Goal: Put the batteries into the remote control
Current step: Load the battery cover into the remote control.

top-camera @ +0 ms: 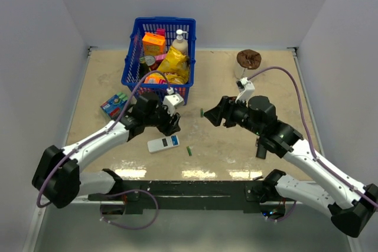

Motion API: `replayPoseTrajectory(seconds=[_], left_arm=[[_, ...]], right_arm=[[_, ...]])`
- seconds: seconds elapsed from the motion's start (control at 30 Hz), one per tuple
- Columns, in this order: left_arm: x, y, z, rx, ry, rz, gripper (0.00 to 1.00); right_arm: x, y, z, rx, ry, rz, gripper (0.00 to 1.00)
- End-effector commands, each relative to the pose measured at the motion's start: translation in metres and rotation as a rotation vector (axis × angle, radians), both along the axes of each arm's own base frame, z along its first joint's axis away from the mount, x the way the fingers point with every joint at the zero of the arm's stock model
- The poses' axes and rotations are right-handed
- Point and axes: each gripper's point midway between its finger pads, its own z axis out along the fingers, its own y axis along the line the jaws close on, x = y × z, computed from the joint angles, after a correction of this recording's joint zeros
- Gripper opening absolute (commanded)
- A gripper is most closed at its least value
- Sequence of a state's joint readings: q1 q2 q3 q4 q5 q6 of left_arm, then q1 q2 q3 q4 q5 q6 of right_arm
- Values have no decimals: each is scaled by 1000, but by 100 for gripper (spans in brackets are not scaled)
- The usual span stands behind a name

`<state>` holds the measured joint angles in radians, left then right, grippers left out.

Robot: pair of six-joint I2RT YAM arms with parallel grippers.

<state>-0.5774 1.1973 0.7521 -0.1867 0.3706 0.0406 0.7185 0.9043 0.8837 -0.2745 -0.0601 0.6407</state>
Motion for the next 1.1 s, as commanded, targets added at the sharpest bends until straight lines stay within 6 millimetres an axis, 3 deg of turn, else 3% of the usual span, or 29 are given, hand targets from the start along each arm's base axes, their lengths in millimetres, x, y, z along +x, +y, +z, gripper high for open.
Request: replayPoseTrajectory(seconds=[0.0, 0.17, 0.43, 1.07], left_arm=[[5, -1, -18, 154, -22, -33, 27], [5, -5, -38, 235, -13, -59, 26], [-11, -23, -65, 282, 32, -105, 24], [-11, -23, -87, 316, 61, -51, 22]], right_arm=[[6, -17, -25, -66, -23, -69, 68], [5, -17, -36, -79, -27, -57, 68], [5, -15, -44, -94, -17, -45, 67], [3, -9, -48, -93, -2, -16, 67]])
